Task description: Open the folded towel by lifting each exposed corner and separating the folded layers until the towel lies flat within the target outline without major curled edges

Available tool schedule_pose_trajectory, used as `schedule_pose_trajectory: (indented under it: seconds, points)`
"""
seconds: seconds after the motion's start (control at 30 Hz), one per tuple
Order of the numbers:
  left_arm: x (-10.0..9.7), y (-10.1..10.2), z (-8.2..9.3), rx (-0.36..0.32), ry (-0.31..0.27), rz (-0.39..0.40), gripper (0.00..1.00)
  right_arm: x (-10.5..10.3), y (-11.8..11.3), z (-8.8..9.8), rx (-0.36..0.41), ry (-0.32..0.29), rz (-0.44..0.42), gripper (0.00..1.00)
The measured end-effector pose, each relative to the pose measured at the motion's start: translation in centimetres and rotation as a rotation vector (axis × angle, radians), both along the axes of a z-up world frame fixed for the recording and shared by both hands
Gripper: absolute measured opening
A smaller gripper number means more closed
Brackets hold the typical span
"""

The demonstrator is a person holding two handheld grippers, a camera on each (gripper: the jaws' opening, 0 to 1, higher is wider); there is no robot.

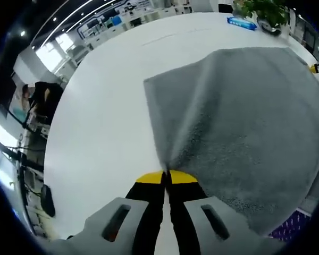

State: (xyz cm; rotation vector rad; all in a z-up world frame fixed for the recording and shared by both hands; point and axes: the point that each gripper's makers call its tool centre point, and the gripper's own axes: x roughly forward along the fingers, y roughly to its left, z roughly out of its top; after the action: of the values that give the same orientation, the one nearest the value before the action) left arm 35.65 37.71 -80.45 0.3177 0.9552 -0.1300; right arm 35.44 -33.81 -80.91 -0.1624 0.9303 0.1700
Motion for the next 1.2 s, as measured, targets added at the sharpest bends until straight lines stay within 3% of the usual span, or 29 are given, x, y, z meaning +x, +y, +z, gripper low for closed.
schedule_pose_trajectory:
  seconds: [0.07,0.17,0.27,0.43,0.57,0.67,0.73,0.9,1.2]
  points:
    - [-0.1,-0.6,0.3,-0.103,-0.024,0.071,0.07,0.2,0.7,0.6,0.098,-0.021,-0.059,0.07]
    - [0.8,-1.5,2.1,-0.173,-0.131,0.089,0.16,0.0,1.0,2.2,0.089,-0.075,-0.044,0.08]
    - [0.7,-3.6,4.0,-0.217,-0.182,0.082,0.17,-1.2,2.5,3.9,0.077,-0.114,0.013,0.08]
    - [2.7,-5.8,4.8,-0.218,-0.220,0.040,0.13,-4.7,5.2,3.9,0.084,-0.093,0.085,0.06]
    - [5.1,-6.6,4.4,-0.242,-0.209,0.052,0.13,-7.7,6.1,2.3,0.050,-0.037,0.125,0.06]
    - [6.7,-6.9,3.2,-0.206,-0.169,0.024,0.09,-9.2,6.5,1.4,0.080,-0.005,0.112,0.06]
    - [7.4,-7.2,2.5,-0.228,-0.141,0.026,0.06,-9.9,6.5,1.0,0.080,0.008,0.104,0.06]
    - [8.6,-7.1,1.0,-0.198,-0.101,0.021,0.06,-10.9,7.0,0.1,0.076,0.035,0.118,0.06]
    - [9.7,-6.5,0.8,-0.170,-0.148,-0.023,0.08,-10.9,6.9,0.0,0.085,0.040,0.101,0.06]
